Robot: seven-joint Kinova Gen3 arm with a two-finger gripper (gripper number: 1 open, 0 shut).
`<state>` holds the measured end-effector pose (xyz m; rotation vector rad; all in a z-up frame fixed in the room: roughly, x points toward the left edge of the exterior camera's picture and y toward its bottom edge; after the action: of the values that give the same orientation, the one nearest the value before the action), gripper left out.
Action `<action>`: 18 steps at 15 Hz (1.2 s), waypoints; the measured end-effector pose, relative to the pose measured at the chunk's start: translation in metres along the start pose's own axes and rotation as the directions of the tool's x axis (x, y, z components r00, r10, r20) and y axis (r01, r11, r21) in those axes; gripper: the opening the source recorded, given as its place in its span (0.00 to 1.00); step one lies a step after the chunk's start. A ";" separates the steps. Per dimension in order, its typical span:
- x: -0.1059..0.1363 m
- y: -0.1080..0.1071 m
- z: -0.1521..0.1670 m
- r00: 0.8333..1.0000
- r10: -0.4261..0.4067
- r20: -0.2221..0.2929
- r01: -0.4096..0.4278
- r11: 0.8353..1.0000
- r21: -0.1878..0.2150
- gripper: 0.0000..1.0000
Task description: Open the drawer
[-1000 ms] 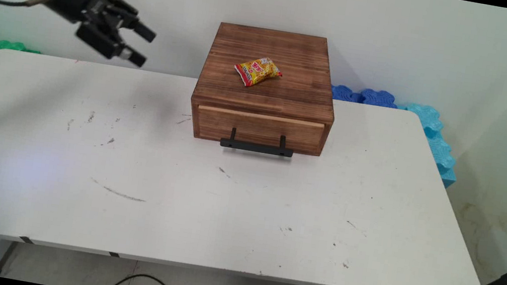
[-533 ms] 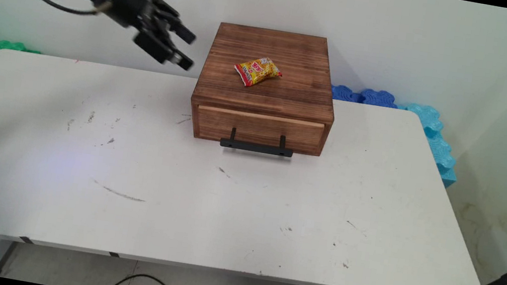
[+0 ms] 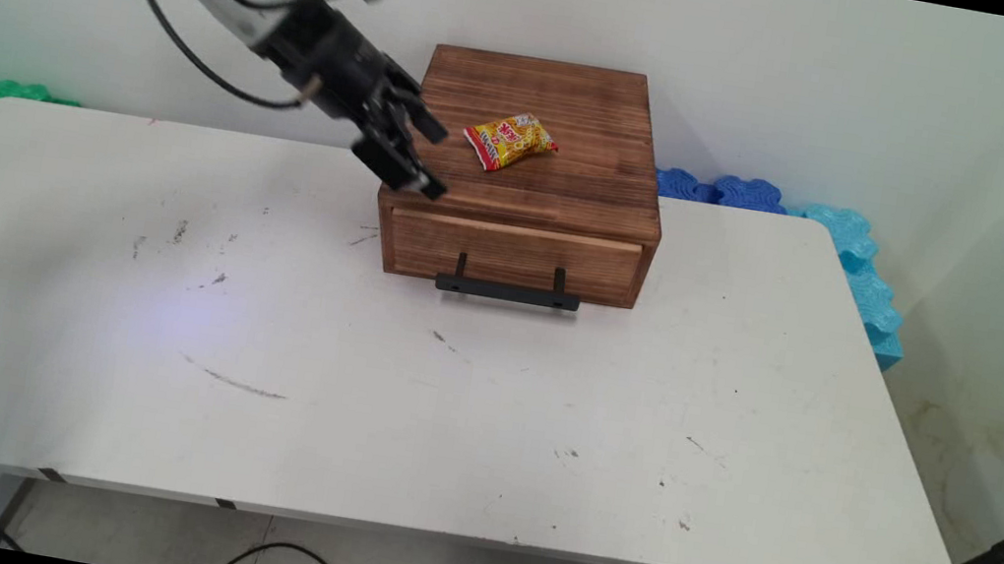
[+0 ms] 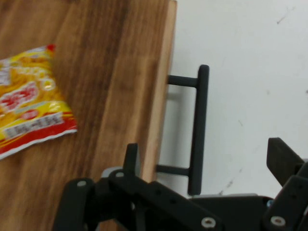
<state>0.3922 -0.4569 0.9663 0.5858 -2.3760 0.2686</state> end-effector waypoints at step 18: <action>0.008 0.039 0.132 0.981 0.149 0.122 -0.148 0.989 -0.016 1.00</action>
<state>0.2940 -0.4703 0.8701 0.4327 -2.5440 0.2972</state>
